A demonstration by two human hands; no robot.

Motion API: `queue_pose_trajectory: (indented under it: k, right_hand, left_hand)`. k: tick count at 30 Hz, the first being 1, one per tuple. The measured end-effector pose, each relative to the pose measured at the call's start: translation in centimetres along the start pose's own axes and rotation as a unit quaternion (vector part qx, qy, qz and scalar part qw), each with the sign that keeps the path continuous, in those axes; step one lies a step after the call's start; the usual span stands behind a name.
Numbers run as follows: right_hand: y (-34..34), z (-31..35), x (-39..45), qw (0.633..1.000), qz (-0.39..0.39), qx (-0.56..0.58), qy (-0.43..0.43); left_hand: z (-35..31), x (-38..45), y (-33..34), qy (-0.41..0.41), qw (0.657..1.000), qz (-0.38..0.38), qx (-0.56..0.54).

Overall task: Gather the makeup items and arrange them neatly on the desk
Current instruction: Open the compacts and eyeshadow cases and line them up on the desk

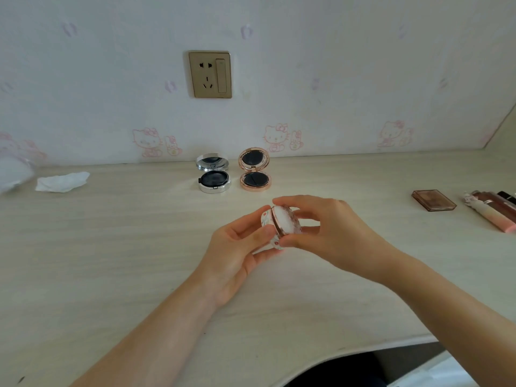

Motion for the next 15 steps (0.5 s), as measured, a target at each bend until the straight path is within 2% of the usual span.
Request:
queue_pose_trajectory:
  k: [6, 9, 11, 15]
  right_hand:
    - [-1.3, -0.1, 0.5, 0.998, 0.037, 0.039, 0.022]
    - [-1.8, -0.6, 0.6, 0.995, 0.036, 0.089, 0.036]
    - [-1.8, -1.0, 0.6, 0.994, 0.036, 0.092, 0.043]
    - [-1.5, -1.3, 0.7, 0.996, 0.041, 0.065, 0.037]
  left_hand:
    - [0.0, 0.1, 0.0, 0.008, 1.0, 0.006, 0.018]
    - [-0.8, 0.1, -0.2, 0.051, 0.988, -0.01, 0.146]
    - [-1.3, 0.0, -0.2, 0.077, 0.964, -0.024, 0.252]
    - [-1.3, 0.0, -0.3, 0.098, 0.922, -0.047, 0.372]
Point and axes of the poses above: each hand's wrist, its own x-axis towards the middle knuckle, its own y-axis out of the palm, z = x × y, the point moved 7 cm from there along x, towards the middle knuckle, and after that the axes turned 5 degrees about z, right-handed, at the moved point
